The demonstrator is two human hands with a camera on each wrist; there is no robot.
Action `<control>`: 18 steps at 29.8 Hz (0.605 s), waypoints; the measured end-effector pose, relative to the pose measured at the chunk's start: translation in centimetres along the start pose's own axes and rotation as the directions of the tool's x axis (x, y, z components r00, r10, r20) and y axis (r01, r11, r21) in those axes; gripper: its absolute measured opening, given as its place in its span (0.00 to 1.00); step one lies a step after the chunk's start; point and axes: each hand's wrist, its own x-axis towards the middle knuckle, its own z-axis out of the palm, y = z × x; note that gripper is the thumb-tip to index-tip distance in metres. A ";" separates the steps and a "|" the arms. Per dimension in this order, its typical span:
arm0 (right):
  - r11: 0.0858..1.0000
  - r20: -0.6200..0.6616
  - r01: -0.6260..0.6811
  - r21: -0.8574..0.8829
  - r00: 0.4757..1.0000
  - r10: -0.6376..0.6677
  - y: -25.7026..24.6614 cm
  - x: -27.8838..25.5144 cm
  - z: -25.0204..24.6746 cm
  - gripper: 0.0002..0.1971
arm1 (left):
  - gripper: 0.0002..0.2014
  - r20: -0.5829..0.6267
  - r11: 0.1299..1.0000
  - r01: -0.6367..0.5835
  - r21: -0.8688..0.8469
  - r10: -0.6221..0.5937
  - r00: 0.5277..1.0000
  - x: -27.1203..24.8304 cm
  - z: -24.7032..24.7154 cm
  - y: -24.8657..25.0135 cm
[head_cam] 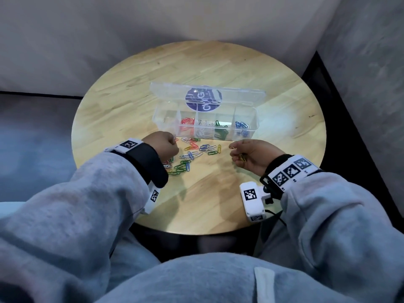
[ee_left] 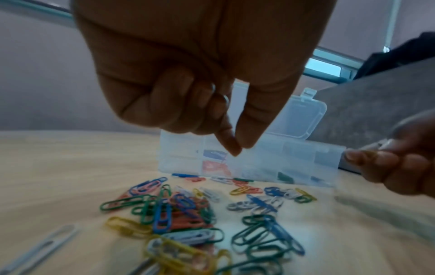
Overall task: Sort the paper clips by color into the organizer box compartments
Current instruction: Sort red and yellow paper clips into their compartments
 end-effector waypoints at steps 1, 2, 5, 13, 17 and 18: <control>1.000 0.000 -0.007 -0.010 1.000 0.007 0.0 0.1 0.0 0.12 | 0.05 -0.021 0.999 -0.004 0.041 0.005 1.000 0.0 0.0 -0.2; 0.999 -0.008 -0.010 -0.037 1.000 0.010 -0.1 0.1 0.1 0.13 | 0.06 -0.031 0.998 -0.011 0.068 0.013 0.999 0.1 0.1 -0.5; 0.996 -0.034 -0.012 -0.085 0.999 0.009 -0.4 0.3 0.6 0.13 | 0.10 -0.045 0.993 -0.033 0.114 0.038 0.998 0.6 0.2 -0.5; 0.452 0.036 0.128 -0.883 0.978 -0.206 -1.4 1.7 1.0 0.06 | 0.14 -0.007 0.975 -0.077 0.207 0.080 0.997 2.3 1.2 1.3; 0.215 0.043 0.071 -0.974 0.990 -0.134 -0.9 2.0 1.1 0.18 | 0.13 0.000 0.964 -0.081 0.254 0.084 0.996 3.2 1.8 1.6; 0.183 0.051 0.074 -0.980 0.990 -0.128 -0.9 2.1 1.0 0.20 | 0.12 0.006 0.962 -0.082 0.261 0.083 0.997 3.5 2.1 1.6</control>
